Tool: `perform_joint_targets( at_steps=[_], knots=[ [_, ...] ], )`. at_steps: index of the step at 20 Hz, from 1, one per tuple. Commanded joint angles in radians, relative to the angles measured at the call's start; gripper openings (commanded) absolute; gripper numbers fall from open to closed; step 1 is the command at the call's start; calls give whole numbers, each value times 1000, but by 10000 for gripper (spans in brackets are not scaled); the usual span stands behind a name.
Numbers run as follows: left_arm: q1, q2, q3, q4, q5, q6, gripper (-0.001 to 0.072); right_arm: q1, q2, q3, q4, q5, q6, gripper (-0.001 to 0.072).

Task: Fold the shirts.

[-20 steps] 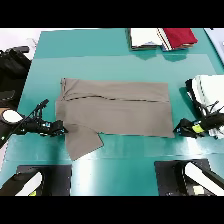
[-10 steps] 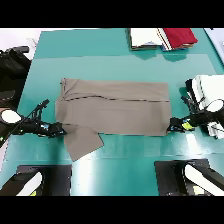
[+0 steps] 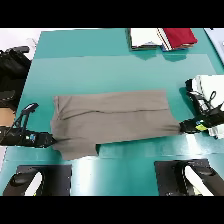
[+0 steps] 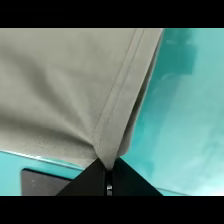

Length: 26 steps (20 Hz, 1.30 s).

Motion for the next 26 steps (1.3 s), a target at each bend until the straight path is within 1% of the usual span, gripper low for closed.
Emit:
perform_joint_targets(
  at_steps=[1,4,7,11,13,15,16,18,19,20,21,22,23,25,26],
  knots=[
    [0,0,56,-8,46,-8,28,5,15,62,-35,-18,3,17],
    [0,-130,110,-8,161,42,28,8,-135,161,0,-69,3,17],
    [0,-326,179,-27,311,110,29,32,-312,279,33,-130,7,17],
    [0,-603,314,-63,434,152,30,92,-521,435,48,-182,62,17],
    [0,-715,403,-64,449,152,30,113,-603,509,48,-192,77,17],
    [0,-787,477,-64,449,159,31,121,-665,575,48,-187,86,18],
    [0,-808,502,-64,454,174,31,121,-690,603,49,-186,90,18],
    [0,-827,539,-64,470,174,32,121,-724,645,49,-187,92,20],
    [0,-826,550,-64,474,171,34,117,-735,660,49,-181,91,35],
    [0,-826,564,-66,468,164,76,106,-743,672,51,-176,91,233],
    [0,-826,578,-69,462,157,352,92,-748,679,66,-172,90,379],
    [0,-826,595,-71,454,123,549,68,-748,679,98,-172,80,390],
    [0,-826,613,-73,443,98,551,40,-748,679,129,-164,68,391],
    [0,-826,632,-122,424,91,547,-29,-747,672,205,-132,19,396],
    [0,-825,632,-163,412,95,391,-69,-747,651,253,-118,-7,484]
  ],
)
